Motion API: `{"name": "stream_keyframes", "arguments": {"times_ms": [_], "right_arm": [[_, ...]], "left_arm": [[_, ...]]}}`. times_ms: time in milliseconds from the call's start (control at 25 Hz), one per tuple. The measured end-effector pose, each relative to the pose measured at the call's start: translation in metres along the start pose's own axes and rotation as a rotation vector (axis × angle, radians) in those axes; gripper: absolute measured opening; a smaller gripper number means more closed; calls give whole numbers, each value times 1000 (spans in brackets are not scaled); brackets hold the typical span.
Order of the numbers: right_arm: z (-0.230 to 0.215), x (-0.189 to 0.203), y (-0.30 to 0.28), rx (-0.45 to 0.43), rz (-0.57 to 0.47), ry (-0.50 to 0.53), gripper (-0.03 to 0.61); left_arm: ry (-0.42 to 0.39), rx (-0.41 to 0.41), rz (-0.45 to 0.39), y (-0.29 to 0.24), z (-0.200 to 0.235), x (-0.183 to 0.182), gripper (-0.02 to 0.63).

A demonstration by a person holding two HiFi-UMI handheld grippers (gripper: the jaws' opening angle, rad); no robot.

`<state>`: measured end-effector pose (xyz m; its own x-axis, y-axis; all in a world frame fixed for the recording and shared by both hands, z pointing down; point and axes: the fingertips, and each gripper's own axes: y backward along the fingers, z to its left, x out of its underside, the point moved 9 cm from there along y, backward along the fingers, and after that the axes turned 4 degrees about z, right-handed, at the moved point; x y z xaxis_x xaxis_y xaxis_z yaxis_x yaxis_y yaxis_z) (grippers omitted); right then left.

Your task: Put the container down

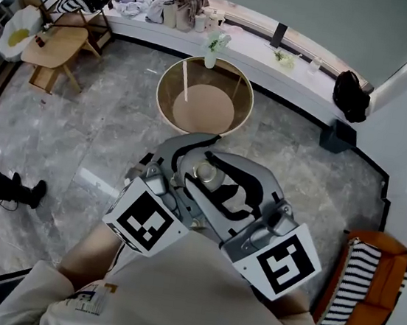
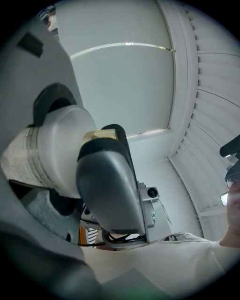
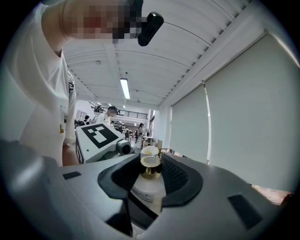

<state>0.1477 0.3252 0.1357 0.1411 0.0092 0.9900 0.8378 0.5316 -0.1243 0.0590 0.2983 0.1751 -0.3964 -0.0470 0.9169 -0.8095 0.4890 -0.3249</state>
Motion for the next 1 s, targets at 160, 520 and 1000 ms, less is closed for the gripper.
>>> {"name": "stream_keyframes", "arguments": {"times_ms": [160, 520, 1000], "right_arm": [[-6, 3, -8, 3, 3, -2, 138], [-31, 12, -40, 3, 19, -7, 138], [-95, 15, -124, 7, 45, -32, 138]], "left_arm": [[-1, -5, -12, -4, 7, 6, 341], [0, 10, -3, -17, 43, 23, 341], [30, 33, 4, -40, 139, 53, 341]]}}
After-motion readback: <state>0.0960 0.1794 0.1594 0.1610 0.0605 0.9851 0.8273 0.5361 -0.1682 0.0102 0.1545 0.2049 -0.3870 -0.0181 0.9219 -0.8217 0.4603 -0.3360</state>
